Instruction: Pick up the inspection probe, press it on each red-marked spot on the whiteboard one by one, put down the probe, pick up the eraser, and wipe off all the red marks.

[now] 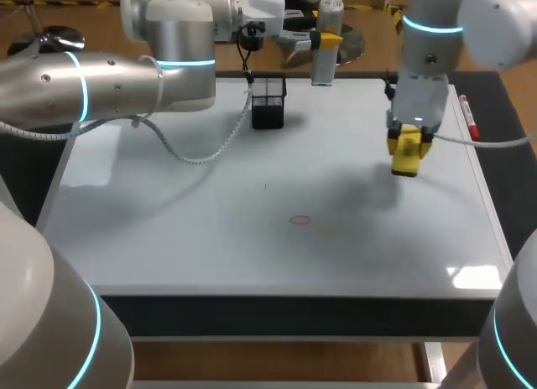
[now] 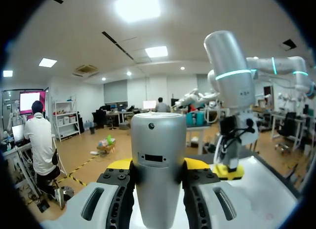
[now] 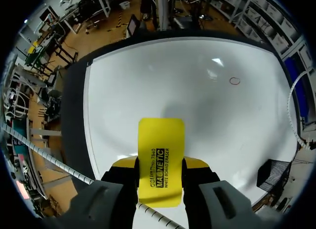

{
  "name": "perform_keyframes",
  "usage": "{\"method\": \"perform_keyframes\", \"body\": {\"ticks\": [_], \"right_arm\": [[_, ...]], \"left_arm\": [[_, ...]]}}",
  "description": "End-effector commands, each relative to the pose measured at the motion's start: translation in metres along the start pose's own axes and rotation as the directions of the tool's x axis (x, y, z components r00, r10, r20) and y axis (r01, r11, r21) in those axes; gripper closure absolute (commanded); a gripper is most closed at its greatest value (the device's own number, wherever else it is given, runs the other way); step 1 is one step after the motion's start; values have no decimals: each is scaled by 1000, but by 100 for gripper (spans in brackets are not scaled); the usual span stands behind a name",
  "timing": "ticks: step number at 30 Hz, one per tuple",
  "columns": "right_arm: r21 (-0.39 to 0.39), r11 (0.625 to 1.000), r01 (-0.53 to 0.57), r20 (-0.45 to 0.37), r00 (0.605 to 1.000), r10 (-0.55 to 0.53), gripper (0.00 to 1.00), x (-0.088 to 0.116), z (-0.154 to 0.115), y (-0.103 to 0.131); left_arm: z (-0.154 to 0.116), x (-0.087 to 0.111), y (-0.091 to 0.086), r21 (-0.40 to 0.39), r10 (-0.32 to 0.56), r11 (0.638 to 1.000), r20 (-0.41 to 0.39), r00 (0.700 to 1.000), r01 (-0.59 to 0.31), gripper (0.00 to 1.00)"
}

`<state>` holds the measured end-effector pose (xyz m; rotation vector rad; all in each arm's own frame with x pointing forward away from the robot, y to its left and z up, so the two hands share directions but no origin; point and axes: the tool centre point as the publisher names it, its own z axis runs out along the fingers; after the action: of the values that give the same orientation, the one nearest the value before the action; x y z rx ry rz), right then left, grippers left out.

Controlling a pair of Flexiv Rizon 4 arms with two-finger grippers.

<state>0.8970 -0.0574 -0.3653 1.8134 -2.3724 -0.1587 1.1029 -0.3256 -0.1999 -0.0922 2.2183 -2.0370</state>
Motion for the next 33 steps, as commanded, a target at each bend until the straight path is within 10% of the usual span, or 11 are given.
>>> {"method": "perform_keyframes", "body": {"ticks": [1, 33], "right_arm": [[46, 999, -11, 23, 1000, 10, 100, 27, 0, 7], [52, 998, -32, 47, 998, 30, 100, 40, -2, 12]], "left_arm": [[0, -1, -2, -4, -2, 1000, -4, 1000, 2, 100], [0, -1, -2, -4, -2, 1000, -4, 1000, 2, 100]]}}
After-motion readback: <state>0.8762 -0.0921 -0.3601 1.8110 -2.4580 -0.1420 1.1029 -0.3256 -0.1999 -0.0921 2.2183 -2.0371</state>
